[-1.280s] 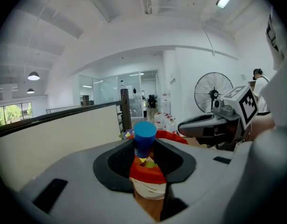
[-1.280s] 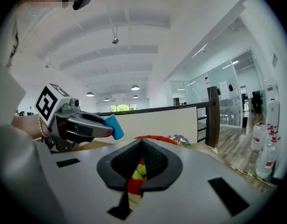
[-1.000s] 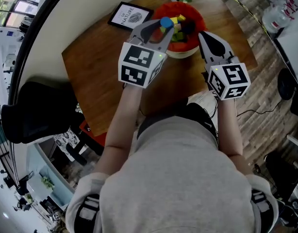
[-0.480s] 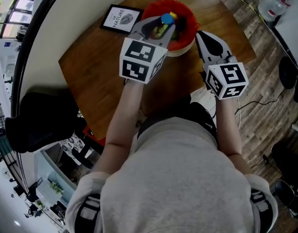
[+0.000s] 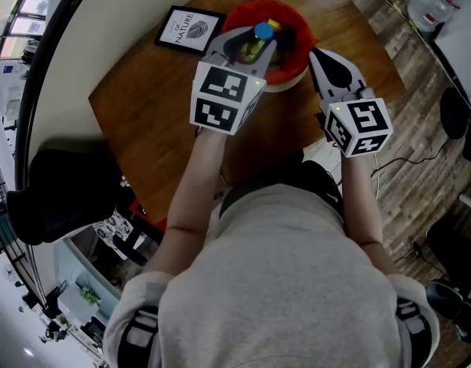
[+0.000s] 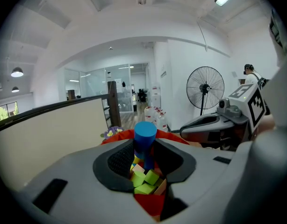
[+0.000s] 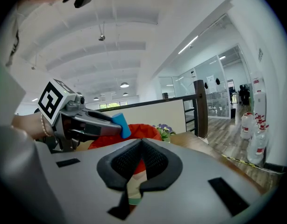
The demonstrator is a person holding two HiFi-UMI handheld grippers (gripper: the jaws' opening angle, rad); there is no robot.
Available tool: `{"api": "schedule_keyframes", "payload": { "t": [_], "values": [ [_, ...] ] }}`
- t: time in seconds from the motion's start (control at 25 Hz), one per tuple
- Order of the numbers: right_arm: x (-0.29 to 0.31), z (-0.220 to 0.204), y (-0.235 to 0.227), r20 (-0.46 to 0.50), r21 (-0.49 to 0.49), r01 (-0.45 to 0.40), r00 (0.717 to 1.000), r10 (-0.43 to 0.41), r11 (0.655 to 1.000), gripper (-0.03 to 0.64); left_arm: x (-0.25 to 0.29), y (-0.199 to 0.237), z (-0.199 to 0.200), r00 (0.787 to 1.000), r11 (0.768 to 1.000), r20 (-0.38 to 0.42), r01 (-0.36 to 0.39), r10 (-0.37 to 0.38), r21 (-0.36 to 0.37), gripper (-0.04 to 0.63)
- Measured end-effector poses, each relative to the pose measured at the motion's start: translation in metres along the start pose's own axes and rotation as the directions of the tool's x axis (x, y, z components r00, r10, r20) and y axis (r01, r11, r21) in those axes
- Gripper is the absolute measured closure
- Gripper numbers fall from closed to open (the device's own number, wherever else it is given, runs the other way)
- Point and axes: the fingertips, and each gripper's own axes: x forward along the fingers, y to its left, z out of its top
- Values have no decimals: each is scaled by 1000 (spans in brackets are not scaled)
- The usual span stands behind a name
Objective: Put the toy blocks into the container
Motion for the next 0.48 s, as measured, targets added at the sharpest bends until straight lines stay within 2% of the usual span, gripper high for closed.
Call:
{"api": "schedule_keyframes", "payload": {
  "t": [0.2,0.48],
  "values": [
    [6,-1,0,-7,-2,-5,1000,5,1000,606,2,2,0,1000,1000,4,0,0,15,451],
    [3,-1,1,-10,-6,2,1000,-2,1000,606,0,3,-1,1000,1000,17,-1,1,-7,451]
  ]
}}
